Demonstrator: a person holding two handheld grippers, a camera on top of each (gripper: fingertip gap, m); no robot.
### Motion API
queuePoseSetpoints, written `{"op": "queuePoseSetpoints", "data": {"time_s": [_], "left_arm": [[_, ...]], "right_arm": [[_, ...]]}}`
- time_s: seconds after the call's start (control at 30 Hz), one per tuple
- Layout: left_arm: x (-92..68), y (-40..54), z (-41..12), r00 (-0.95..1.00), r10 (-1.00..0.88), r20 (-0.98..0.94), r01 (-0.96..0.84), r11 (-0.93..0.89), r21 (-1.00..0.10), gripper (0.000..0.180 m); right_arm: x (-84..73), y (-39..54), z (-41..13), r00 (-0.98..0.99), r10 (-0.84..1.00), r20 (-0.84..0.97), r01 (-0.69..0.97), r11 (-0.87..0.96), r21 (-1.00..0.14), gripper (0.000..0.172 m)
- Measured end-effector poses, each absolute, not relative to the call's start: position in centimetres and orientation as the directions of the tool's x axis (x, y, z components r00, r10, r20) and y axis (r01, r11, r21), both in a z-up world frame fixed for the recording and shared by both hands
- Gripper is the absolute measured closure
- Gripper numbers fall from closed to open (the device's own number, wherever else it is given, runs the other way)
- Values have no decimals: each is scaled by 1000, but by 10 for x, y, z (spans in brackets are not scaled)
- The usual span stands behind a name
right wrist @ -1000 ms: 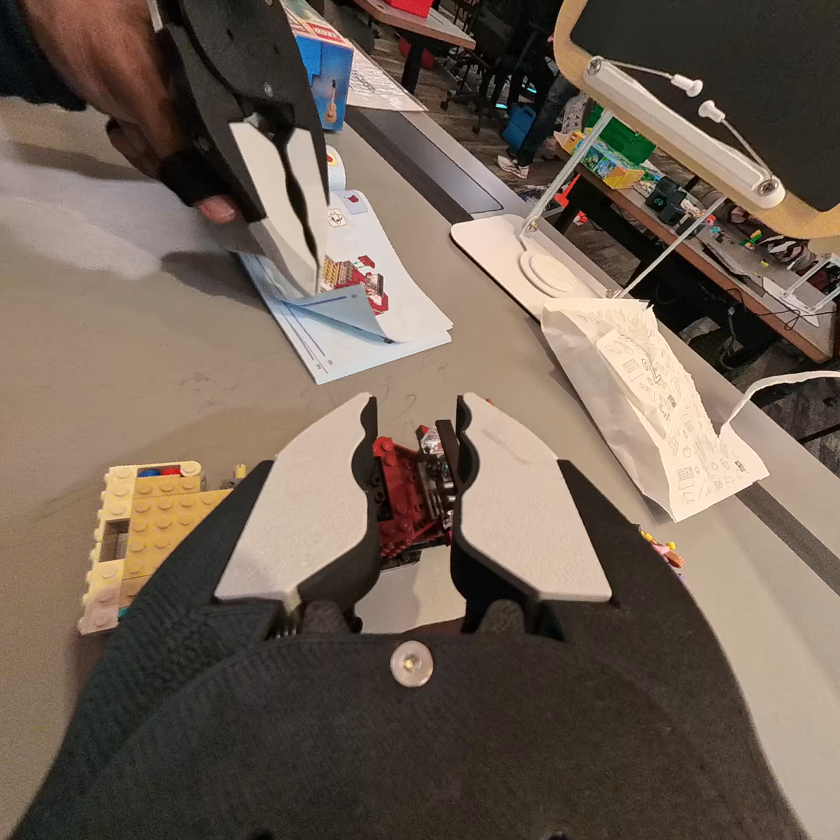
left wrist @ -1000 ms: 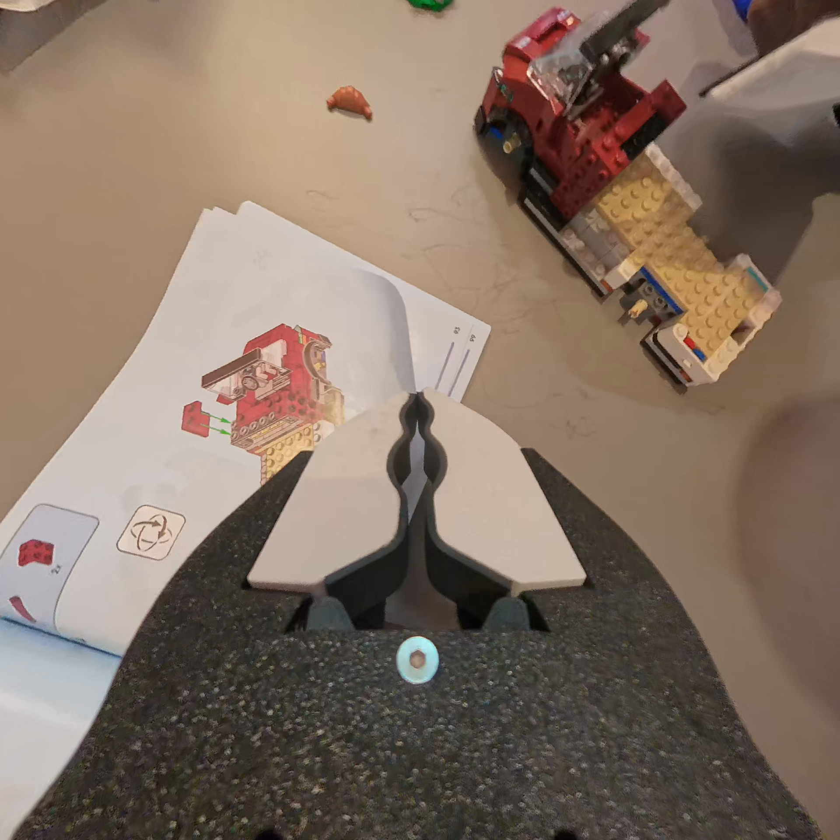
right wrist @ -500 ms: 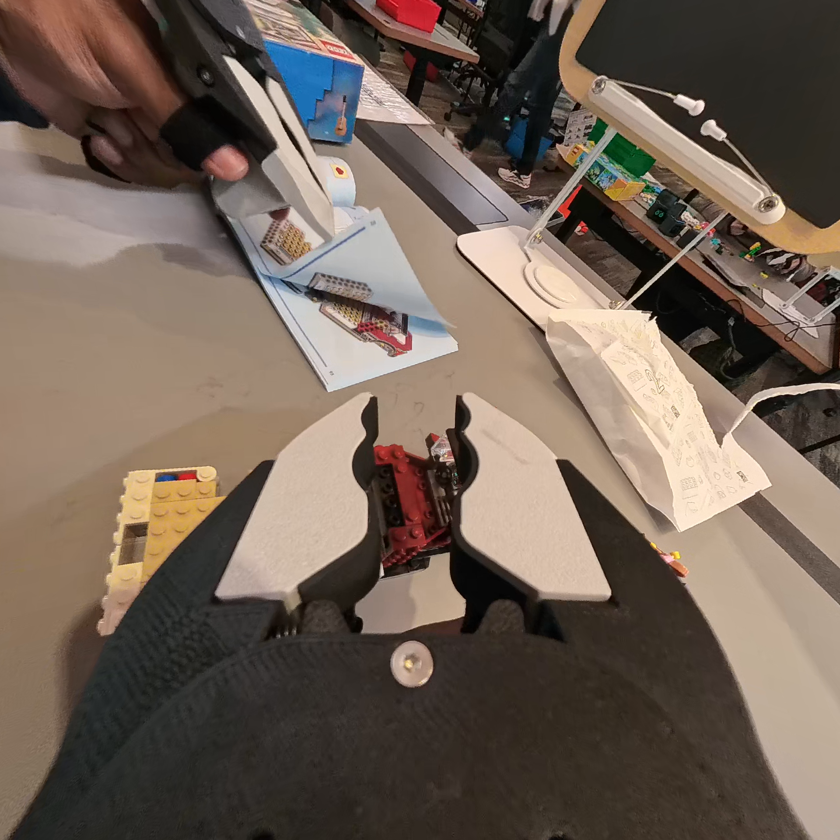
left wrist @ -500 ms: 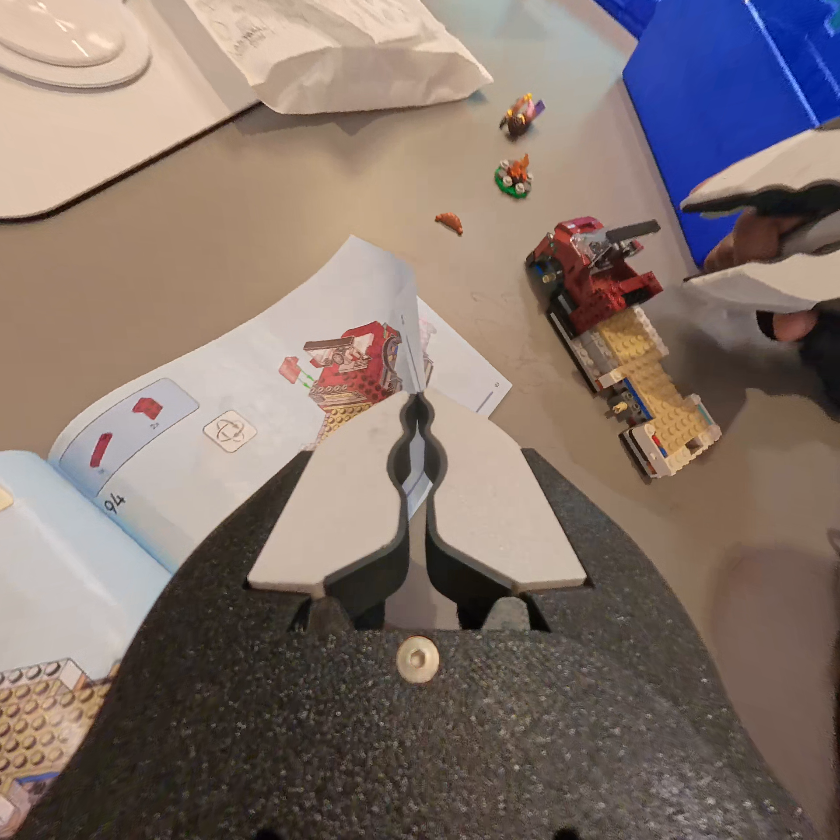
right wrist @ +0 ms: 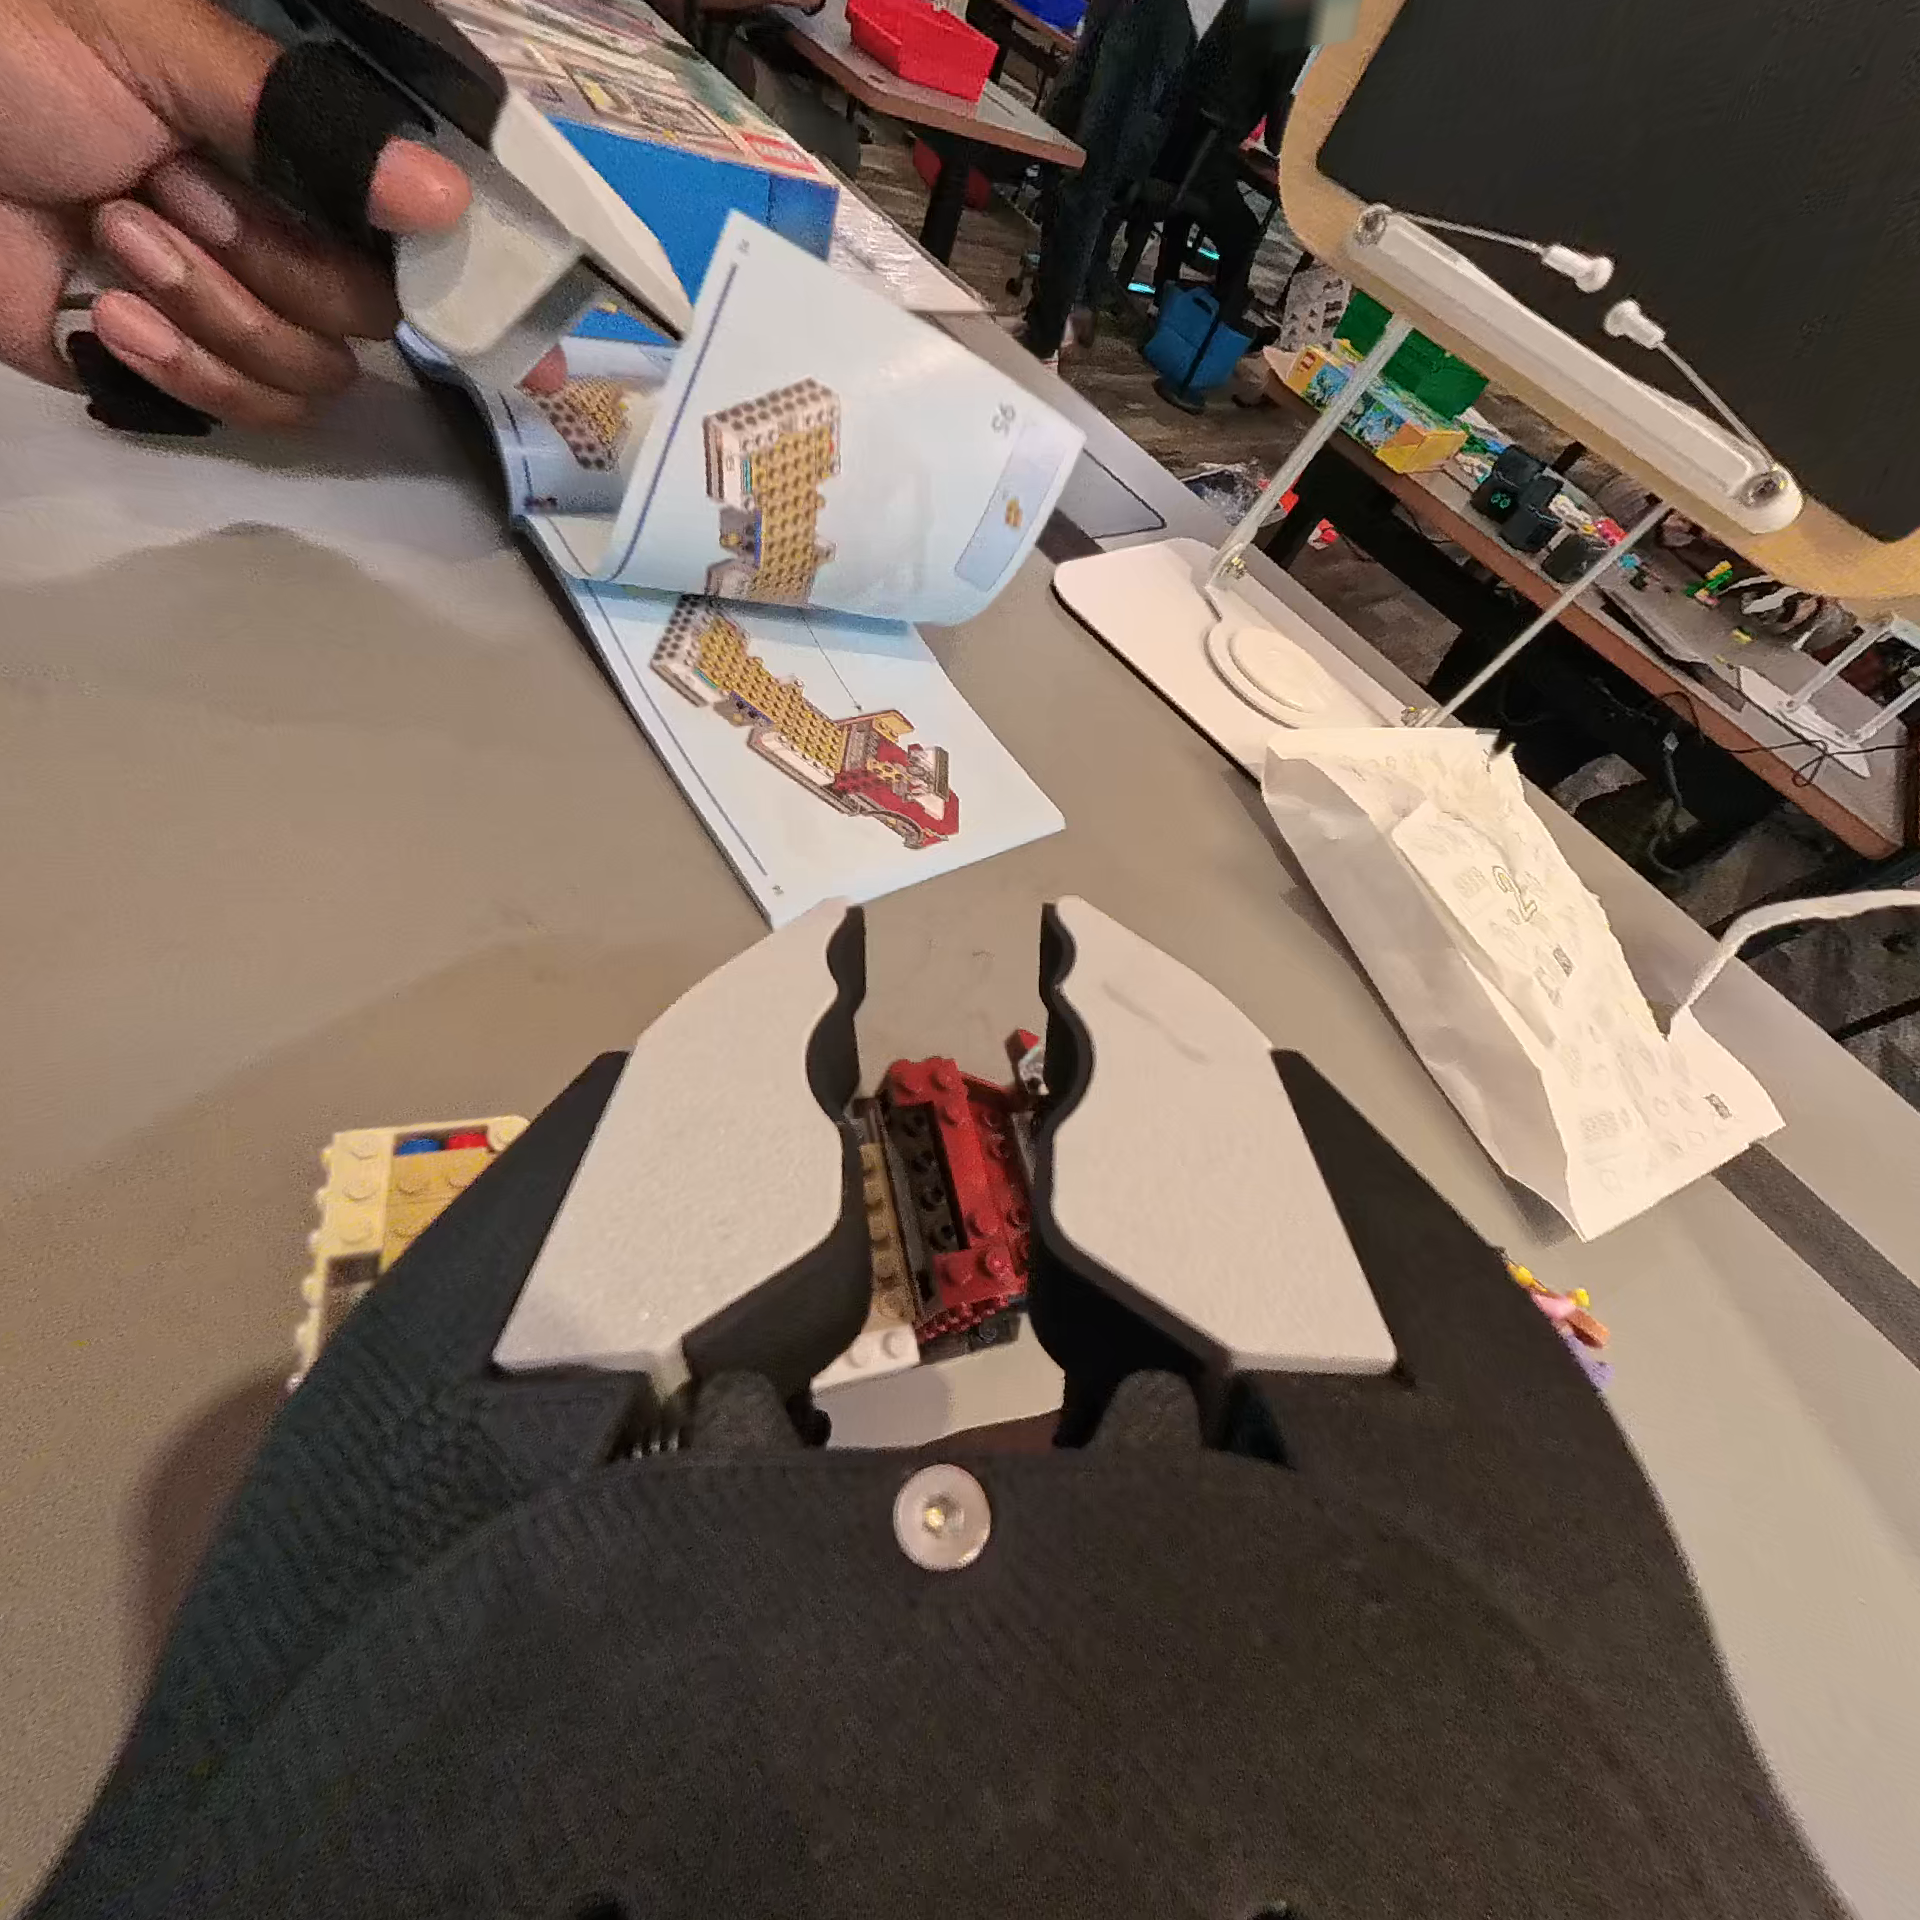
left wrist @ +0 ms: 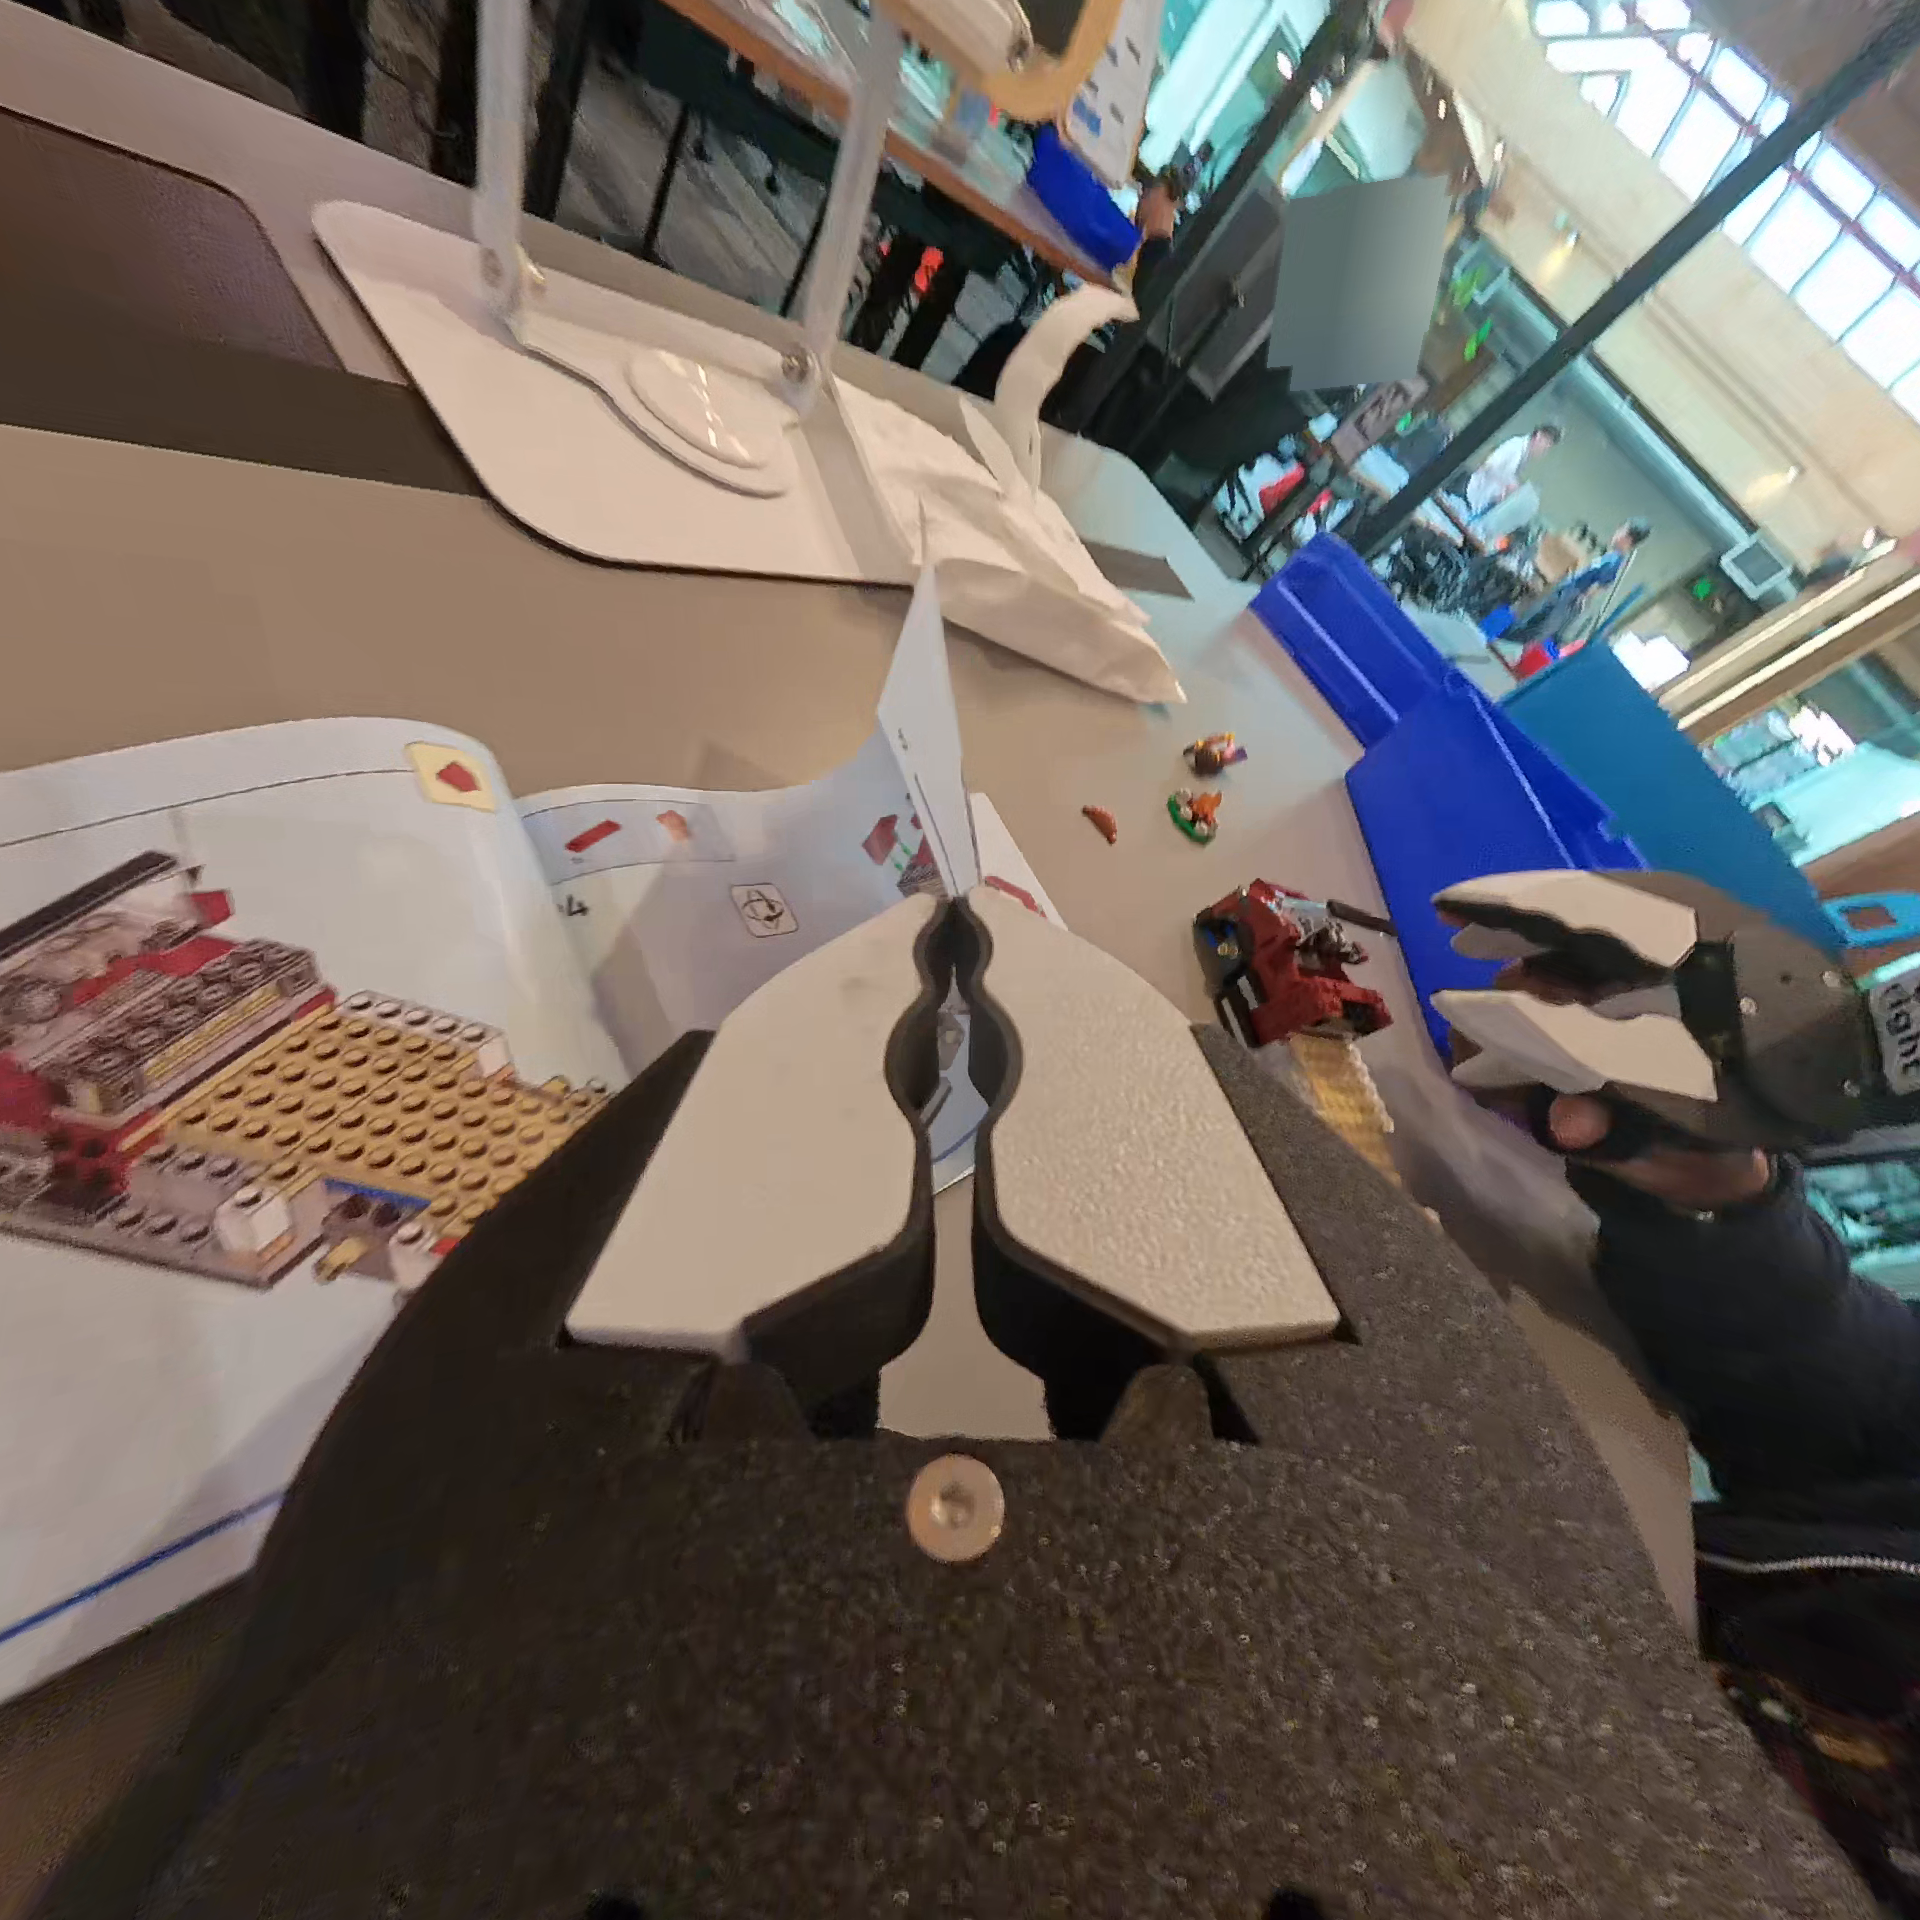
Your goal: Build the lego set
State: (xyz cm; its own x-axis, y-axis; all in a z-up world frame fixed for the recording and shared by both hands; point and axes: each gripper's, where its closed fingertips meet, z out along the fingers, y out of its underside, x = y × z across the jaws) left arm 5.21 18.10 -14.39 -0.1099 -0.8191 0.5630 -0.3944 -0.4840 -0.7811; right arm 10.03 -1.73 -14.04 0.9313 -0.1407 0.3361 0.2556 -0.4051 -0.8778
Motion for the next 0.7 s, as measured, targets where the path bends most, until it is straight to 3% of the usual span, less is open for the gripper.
{"op": "queuePoseSetpoints", "data": {"time_s": [0.7], "left_arm": [[16, 243, -131, 79, -779, 622, -119, -627, -770, 180]], "right_arm": [[100, -14, -140, 916, -186, 356, 256, -411, -875, 140]]}}
